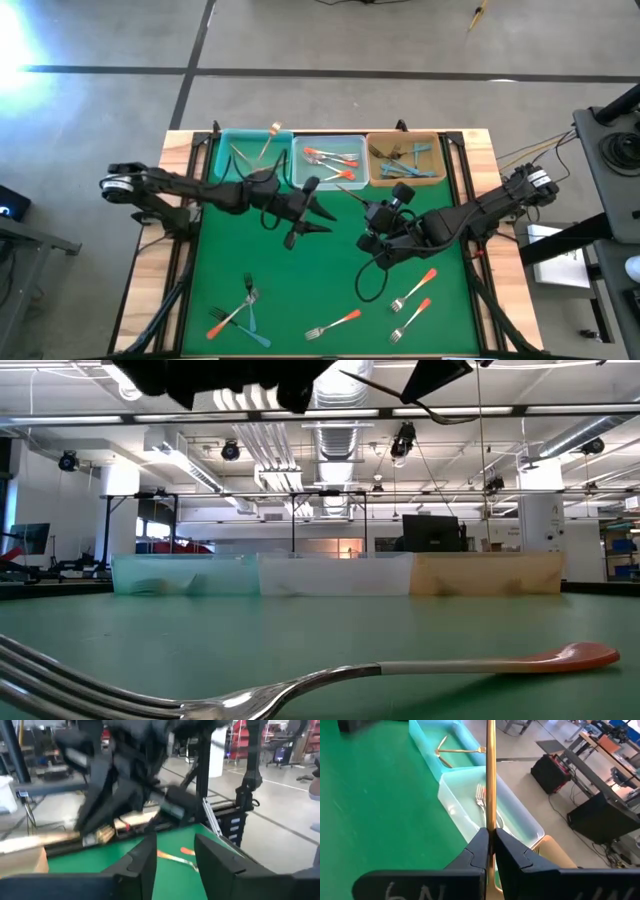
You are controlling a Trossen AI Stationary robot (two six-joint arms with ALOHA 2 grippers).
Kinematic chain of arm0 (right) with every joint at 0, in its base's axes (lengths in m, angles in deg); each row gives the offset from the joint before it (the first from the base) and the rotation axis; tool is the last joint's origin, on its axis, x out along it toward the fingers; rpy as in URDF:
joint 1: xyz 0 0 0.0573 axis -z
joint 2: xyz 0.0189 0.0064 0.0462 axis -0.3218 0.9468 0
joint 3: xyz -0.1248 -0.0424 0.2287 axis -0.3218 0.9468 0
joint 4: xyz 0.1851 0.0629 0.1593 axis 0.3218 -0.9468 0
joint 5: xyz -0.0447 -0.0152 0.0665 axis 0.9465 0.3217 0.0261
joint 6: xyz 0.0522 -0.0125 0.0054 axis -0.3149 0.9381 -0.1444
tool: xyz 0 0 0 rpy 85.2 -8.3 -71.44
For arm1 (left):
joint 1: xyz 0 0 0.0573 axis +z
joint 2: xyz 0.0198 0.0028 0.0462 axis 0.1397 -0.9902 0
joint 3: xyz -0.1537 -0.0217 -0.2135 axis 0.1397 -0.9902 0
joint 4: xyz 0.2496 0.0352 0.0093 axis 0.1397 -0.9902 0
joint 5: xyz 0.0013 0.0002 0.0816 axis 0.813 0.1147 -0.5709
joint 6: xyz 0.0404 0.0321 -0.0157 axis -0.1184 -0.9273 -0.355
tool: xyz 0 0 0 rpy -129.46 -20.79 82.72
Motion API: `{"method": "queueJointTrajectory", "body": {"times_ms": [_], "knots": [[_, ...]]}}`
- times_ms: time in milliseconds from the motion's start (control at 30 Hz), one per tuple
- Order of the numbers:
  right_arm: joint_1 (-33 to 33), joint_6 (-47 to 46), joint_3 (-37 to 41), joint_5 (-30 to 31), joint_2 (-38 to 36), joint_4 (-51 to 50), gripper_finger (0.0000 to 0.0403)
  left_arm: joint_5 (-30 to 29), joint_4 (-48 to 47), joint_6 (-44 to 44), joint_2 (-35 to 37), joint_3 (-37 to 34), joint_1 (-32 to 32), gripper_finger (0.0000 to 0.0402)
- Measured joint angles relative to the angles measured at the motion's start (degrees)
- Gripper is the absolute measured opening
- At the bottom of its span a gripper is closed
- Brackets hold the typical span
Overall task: Sort silverware by color (type)
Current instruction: Put the gold fork into the blue bin
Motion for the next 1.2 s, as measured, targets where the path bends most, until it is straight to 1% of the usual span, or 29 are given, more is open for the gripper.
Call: {"method": "queueJointTrajectory", "body": {"times_ms": [100,200,233,333,433,500,567,600,667,733,767,833,900,1000,1033,1100,1200], "knots": [[0.0,0.05,0.02,0.0,-0.33,-1.09,0.0013,-0.02,-4.2,2.16,0.24,3.67,-0.1,0.0121],[0.0,-0.57,0.04,0.02,-1.56,-2.98,0.0013,-0.22,-10.88,4.52,0.73,6.16,-0.05,0.0122],[0.0,-0.86,0.04,0.06,-2.09,-3.35,0.0013,-1.19,-12.34,4.62,0.87,6.18,-0.07,0.0121],[0.0,-1.22,0.22,0.47,-3.91,-3.37,0.0013,-5.42,-11.94,4.35,1.89,4.46,-0.82,0.0116],[-0.18,-2.52,0.98,2.49,-5.7,-3.15,0.0013,-8.84,-6.09,4.04,3.75,0.41,-0.99,0.0109],[-0.33,-3.89,1.95,3.58,-6.59,-2.22,0.0013,-9.12,3.51,4.61,4.67,-3.99,-0.97,0.0105],[-0.69,-4.24,4.08,5.11,-6.91,0.9,0.0013,-9.21,14.99,5.56,5.16,-8.99,-0.93,0.0103],[-0.83,-4.06,5.55,5.77,-6.96,3.83,0.0013,-9.67,20.09,6.12,5.24,-11.42,-0.85,0.0102],[-1.07,-2.54,8.99,6.07,-6.97,11.38,0.0013,-13.17,28.52,8.3,4.38,-15.34,-0.86,0.0102],[-1.05,2.4,13.4,6.06,-6.76,23.72,0.0013,-16.14,33.49,10.51,2.63,-18.14,-0.84,0.0102],[-1.05,5.66,15.67,5.96,-6.64,31.14,0.0013,-16.28,35.39,11.68,1.49,-18.77,-0.78,0.0102],[-1.03,13.99,20.14,3.73,-5.83,47.52,0.0013,-16.24,38.82,13.75,-0.67,-18.96,-1.14,0.0102],[-0.94,21.4,23.98,-0.52,-4.84,63.56,0.0013,-16.01,41.89,14.15,-2.45,-18.93,-1.43,0.0102],[-0.94,28.18,28.17,-5.06,-3.5,80.69,0.0013,-14.67,44.46,14.17,-4.19,-18.82,-1.52,0.0102],[-0.96,29.36,29.19,-5.12,-3.3,83.72,0.0013,-13.68,45.57,14.19,-4.64,-18.74,-1.54,0.0102],[-0.79,30.04,30.49,-5.29,-3.27,85.98,0.0013,-11.74,46.52,14.54,-4.98,-18.47,-1.9,0.0102],[-0.08,28.57,31.0,-10.08,-3.26,86.21,0.0013,-11.43,46.5,14.42,-6.0,-17.45,-2.33,0.0102]]}}
